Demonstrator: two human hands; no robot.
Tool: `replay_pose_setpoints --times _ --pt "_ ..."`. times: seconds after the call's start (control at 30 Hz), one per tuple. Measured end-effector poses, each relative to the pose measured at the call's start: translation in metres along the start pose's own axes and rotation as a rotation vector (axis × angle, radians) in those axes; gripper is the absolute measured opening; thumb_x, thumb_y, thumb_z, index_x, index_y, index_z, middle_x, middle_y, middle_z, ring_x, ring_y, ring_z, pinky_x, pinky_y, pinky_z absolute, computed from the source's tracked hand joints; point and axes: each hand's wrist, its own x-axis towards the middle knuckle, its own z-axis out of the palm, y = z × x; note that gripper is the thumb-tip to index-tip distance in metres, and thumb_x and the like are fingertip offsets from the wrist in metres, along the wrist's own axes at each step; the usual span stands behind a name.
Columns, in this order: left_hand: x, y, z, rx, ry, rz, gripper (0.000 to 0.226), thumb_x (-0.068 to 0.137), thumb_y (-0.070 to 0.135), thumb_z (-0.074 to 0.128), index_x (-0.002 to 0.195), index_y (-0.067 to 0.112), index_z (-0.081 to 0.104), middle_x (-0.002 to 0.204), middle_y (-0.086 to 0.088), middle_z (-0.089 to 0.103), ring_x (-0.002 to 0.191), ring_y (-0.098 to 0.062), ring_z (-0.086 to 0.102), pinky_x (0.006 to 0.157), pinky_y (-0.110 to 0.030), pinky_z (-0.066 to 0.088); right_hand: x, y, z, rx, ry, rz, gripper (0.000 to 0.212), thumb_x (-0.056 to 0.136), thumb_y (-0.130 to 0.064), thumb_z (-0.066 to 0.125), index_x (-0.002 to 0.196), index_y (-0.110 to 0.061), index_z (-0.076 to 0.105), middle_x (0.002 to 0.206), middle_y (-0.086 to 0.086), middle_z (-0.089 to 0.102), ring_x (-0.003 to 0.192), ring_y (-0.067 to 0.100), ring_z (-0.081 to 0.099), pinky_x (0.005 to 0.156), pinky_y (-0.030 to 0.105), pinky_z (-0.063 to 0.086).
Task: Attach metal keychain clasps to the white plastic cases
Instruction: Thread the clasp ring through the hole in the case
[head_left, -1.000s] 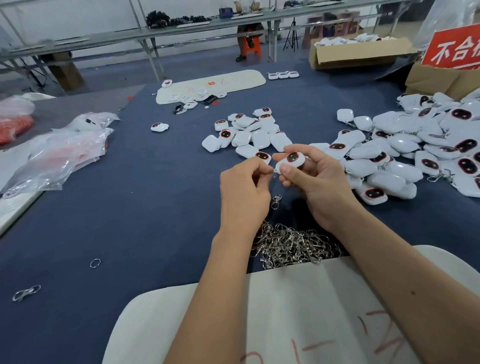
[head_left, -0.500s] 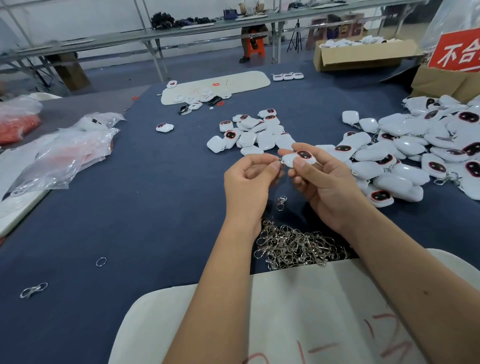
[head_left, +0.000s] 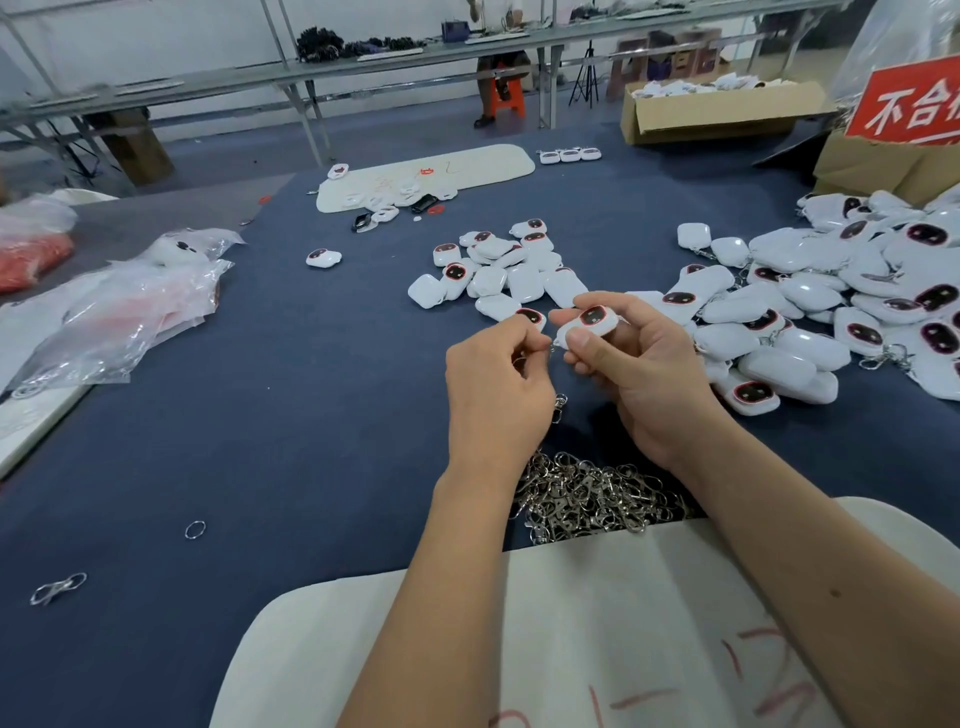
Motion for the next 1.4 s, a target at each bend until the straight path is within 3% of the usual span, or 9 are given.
replay_pose_setpoints --times 0.2,0.3,0.47,0.7,0.87,1.03,1.13,1.2,1.4 --pt "0.001 -0.004 -0.002 0.099 -0.086 -0.060 0.019 0.087 0.001 0.065 0.076 0.016 0.071 0.067 0.002 0.066 0.063 -0.019 0.059 0.060 -0.036 0.050 -0.002 0.001 0.002 -0.165 -0.085 -0.046 0.030 0.092 0.003 0.071 0.120 -0.005 0.063 0.115 0.011 0.076 0.080 0.014 0.067 0.075 0.025 0.056" --pt "0.004 0.002 0.001 -0.124 -0.013 -0.236 0.014 0.087 0.004 0.074 0.083 0.016 0.077 0.075 0.004 0.074 0.071 -0.013 0.069 0.070 -0.024 0.055 -0.001 -0.002 0.002 0.026 -0.048 0.025 0.040 0.087 -0.008 0.074 0.125 -0.007 0.062 0.120 0.011 0.075 0.076 0.012 0.065 0.075 0.022 0.055" --pt "0.006 0.006 0.002 -0.490 -0.097 -0.474 0.006 0.094 0.009 0.073 0.094 0.005 0.077 0.089 -0.019 0.076 0.077 -0.019 0.069 0.091 -0.047 0.058 0.002 -0.006 -0.002 0.327 -0.078 0.112 0.037 0.088 -0.007 0.066 0.125 -0.008 0.064 0.125 0.014 0.073 0.076 0.012 0.065 0.074 0.017 0.055" --pt "0.006 0.008 0.001 -0.660 -0.102 -0.495 0.005 0.096 0.008 0.070 0.095 0.008 0.075 0.093 -0.014 0.074 0.088 -0.020 0.066 0.081 -0.033 0.056 0.002 -0.007 0.000 0.358 -0.073 0.141 0.037 0.087 -0.008 0.067 0.124 -0.010 0.066 0.108 0.012 0.071 0.077 0.011 0.065 0.071 0.016 0.055" --pt "0.005 0.008 0.005 -0.556 -0.036 -0.421 0.015 0.100 0.007 0.063 0.088 0.012 0.069 0.084 -0.005 0.071 0.081 -0.016 0.068 0.082 -0.033 0.060 0.000 -0.007 0.003 0.214 -0.030 0.142 0.043 0.081 -0.016 0.073 0.123 -0.010 0.065 0.076 0.003 0.070 0.067 0.007 0.065 0.065 0.015 0.054" --pt "0.005 0.006 0.006 -0.303 -0.020 -0.276 0.020 0.098 0.004 0.062 0.081 0.011 0.066 0.077 -0.003 0.071 0.077 -0.022 0.073 0.085 -0.050 0.060 0.000 -0.005 0.004 0.182 0.026 0.116 0.044 0.077 -0.015 0.078 0.119 -0.009 0.068 0.093 0.007 0.077 0.066 0.008 0.066 0.067 0.016 0.055" --pt "0.004 0.007 0.006 -0.227 -0.025 -0.238 0.027 0.098 0.003 0.062 0.075 0.018 0.063 0.068 0.007 0.065 0.067 -0.012 0.068 0.077 -0.042 0.062 0.000 -0.005 0.004 0.171 0.045 0.102 0.043 0.074 -0.018 0.079 0.116 -0.011 0.070 0.098 0.011 0.077 0.067 0.010 0.065 0.068 0.018 0.055" --pt "0.002 0.006 0.006 -0.162 -0.039 -0.198 0.029 0.096 0.002 0.060 0.072 0.019 0.060 0.067 0.002 0.064 0.066 -0.018 0.065 0.067 -0.031 0.055 0.001 -0.005 0.003 0.153 0.044 0.088 0.044 0.075 -0.017 0.079 0.117 -0.011 0.069 0.100 0.011 0.078 0.067 0.009 0.065 0.069 0.018 0.055" --pt "0.000 0.002 0.003 0.012 -0.093 -0.062 0.023 0.097 0.003 0.056 0.076 0.012 0.055 0.071 0.000 0.061 0.072 -0.025 0.058 0.067 -0.040 0.049 0.000 -0.002 0.004 0.027 0.069 0.049 0.050 0.075 -0.021 0.080 0.121 -0.007 0.067 0.111 0.022 0.076 0.071 0.013 0.064 0.072 0.022 0.055"
